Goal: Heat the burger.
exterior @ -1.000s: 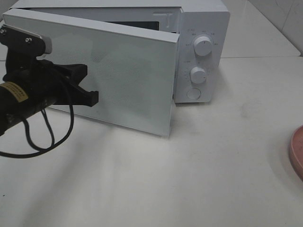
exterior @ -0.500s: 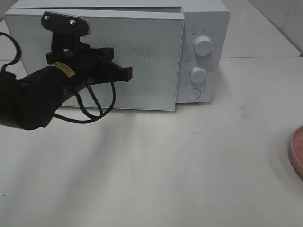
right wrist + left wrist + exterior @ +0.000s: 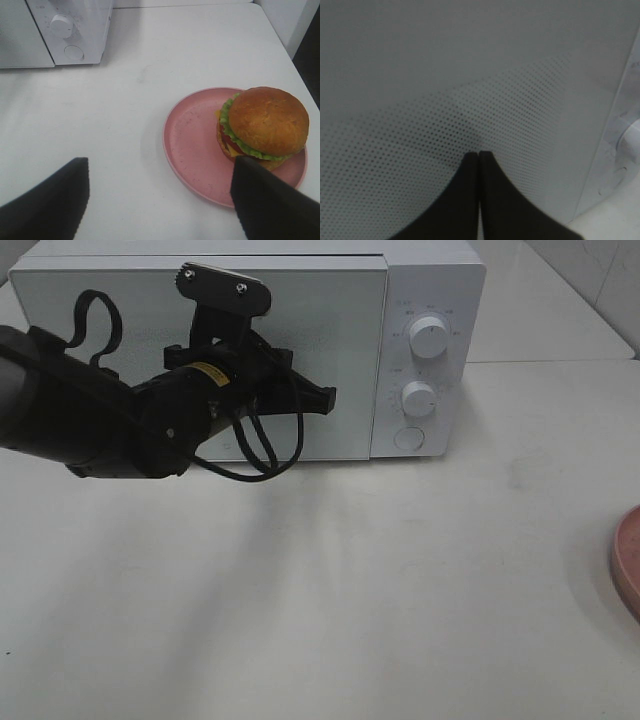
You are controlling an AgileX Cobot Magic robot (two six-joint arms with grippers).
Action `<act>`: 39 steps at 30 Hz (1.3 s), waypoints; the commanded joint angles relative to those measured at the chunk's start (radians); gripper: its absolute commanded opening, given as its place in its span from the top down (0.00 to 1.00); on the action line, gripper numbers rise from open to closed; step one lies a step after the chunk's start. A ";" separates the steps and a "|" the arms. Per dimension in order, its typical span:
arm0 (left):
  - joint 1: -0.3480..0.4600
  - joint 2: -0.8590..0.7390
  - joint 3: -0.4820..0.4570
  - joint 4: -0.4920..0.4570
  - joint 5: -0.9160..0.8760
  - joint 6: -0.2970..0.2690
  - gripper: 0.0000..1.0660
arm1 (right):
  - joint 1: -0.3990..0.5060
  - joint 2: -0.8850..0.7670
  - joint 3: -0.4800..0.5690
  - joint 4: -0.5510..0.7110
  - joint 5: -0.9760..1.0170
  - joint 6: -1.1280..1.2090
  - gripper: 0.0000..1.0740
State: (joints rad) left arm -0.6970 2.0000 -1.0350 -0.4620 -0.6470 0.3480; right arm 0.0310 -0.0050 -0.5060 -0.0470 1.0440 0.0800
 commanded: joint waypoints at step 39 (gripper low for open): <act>-0.095 -0.393 0.340 -0.092 0.384 0.071 0.06 | -0.006 -0.027 -0.001 0.005 -0.006 -0.008 0.29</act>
State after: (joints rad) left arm -0.8000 1.6360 -0.6990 -0.5510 -0.3230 0.4130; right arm 0.0310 -0.0050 -0.5060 -0.0440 1.0440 0.0800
